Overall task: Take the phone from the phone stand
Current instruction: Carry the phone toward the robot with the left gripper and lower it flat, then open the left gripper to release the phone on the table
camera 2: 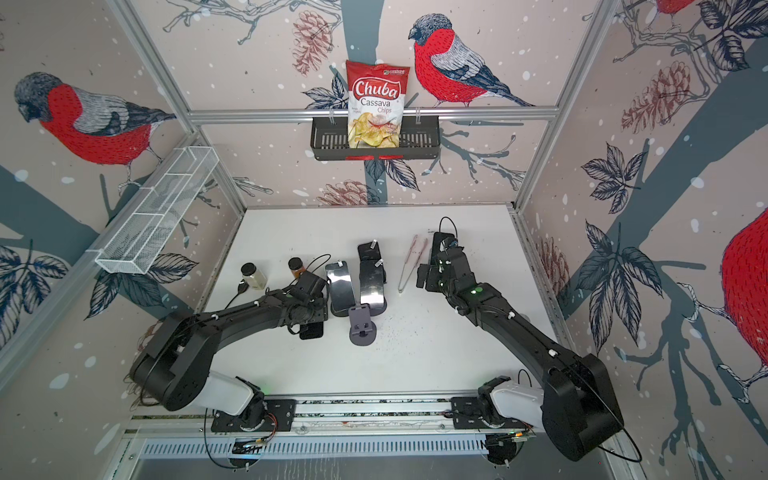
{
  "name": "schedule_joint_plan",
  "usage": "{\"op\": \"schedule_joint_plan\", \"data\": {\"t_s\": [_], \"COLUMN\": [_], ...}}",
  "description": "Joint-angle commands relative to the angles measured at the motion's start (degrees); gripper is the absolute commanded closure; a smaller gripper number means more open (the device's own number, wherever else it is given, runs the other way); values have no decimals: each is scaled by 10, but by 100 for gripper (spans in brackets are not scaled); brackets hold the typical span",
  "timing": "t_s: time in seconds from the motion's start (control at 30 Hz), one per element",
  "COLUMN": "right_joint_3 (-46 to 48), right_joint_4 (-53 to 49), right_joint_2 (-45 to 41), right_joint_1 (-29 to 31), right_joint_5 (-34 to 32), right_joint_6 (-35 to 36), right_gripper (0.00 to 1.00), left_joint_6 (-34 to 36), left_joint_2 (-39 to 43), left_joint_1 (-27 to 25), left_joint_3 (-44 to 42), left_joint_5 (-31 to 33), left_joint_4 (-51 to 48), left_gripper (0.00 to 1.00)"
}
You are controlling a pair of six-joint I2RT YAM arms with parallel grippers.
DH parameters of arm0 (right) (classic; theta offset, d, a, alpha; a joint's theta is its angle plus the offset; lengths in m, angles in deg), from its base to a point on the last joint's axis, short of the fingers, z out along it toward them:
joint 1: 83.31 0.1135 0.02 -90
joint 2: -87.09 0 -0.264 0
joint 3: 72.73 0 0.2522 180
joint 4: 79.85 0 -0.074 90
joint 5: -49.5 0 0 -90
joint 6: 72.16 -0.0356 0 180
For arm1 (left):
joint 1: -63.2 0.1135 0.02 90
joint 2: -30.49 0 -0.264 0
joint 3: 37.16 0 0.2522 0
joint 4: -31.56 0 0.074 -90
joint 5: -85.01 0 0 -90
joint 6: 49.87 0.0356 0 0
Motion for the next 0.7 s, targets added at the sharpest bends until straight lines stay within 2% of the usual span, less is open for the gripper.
{"op": "schedule_joint_plan", "data": {"t_s": [0.0, 0.33, 0.67], "right_joint_3": [-5, -5, -3], "right_joint_4": [7, 1, 0], "right_joint_2": [0, -6, -7], "right_joint_1": [0, 1, 4], "right_joint_5": [-7, -8, -7], "right_joint_6": [0, -2, -4], "right_gripper": [1, 1, 1], "left_joint_6": [4, 3, 1], "left_joint_2": [-9, -14, 8], "left_joint_1": [1, 1, 1], "left_joint_3": [5, 8, 1], "left_joint_5": [1, 3, 12], "left_joint_4": [12, 2, -1], "left_gripper": [35, 32, 18]}}
